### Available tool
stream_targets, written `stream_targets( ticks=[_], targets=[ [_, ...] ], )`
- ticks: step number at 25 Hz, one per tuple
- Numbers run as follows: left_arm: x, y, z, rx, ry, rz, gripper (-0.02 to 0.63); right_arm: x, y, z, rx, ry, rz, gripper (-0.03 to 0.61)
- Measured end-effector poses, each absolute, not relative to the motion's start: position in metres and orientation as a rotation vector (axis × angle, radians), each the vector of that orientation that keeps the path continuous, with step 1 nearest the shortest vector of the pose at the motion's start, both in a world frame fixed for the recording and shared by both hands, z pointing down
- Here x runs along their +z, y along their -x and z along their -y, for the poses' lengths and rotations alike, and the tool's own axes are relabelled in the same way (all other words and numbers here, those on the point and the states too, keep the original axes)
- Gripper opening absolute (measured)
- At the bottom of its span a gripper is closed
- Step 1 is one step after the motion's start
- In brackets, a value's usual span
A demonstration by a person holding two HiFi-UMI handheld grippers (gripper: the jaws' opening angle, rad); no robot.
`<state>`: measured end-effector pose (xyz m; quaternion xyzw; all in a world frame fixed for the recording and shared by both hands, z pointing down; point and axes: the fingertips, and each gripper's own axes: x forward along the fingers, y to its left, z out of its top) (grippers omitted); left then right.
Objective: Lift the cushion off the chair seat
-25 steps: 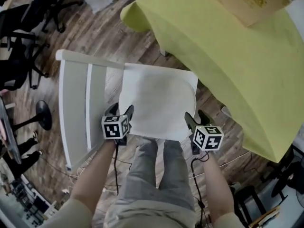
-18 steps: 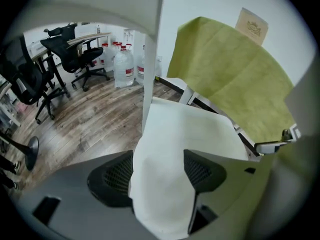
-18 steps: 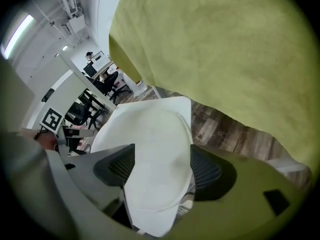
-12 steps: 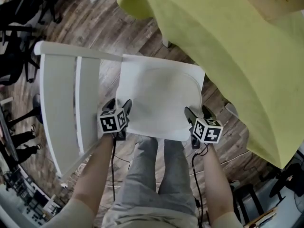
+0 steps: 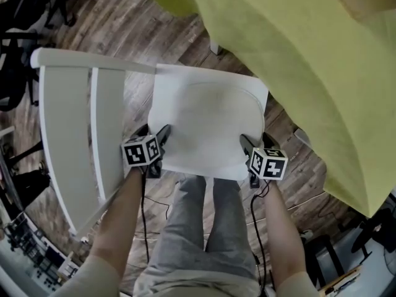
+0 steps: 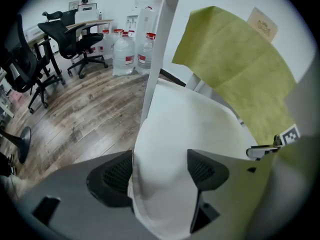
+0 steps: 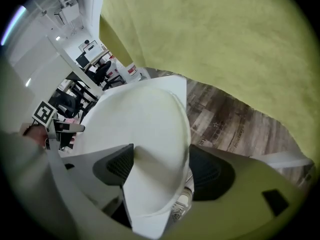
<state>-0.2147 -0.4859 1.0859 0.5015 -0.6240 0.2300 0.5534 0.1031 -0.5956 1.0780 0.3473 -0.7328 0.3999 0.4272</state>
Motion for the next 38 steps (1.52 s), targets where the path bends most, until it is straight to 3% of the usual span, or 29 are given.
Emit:
stream_targets(
  ticks=[4, 8, 13, 28, 38],
  targets=[
    [1.08, 0.219, 0.484, 0.596, -1.17, 1.496, 0.312, 1.073, -0.102, 0.595, 0.989, -0.883, 1.819, 0.3],
    [1.072, 0.229, 0.481, 0.65, -1.116, 1.574, 0.145, 1.066, -0.106, 0.598, 0.979, -0.912, 1.815, 0.193],
    [1.055, 0.222, 0.487, 0.654, -1.156, 1.56, 0.095, 1.046, -0.109, 0.6, 0.955, -0.925, 1.826, 0.114],
    [0.925, 0.195, 0.513, 0.534, -1.249, 1.518, 0.075, 0.873, -0.146, 0.591, 0.943, -1.065, 1.911, 0.095],
    [0.783, 0.19, 0.533, 0.518, -1.418, 1.589, 0.073, 0.736, -0.146, 0.606, 0.863, -1.125, 2.042, 0.094]
  ],
)
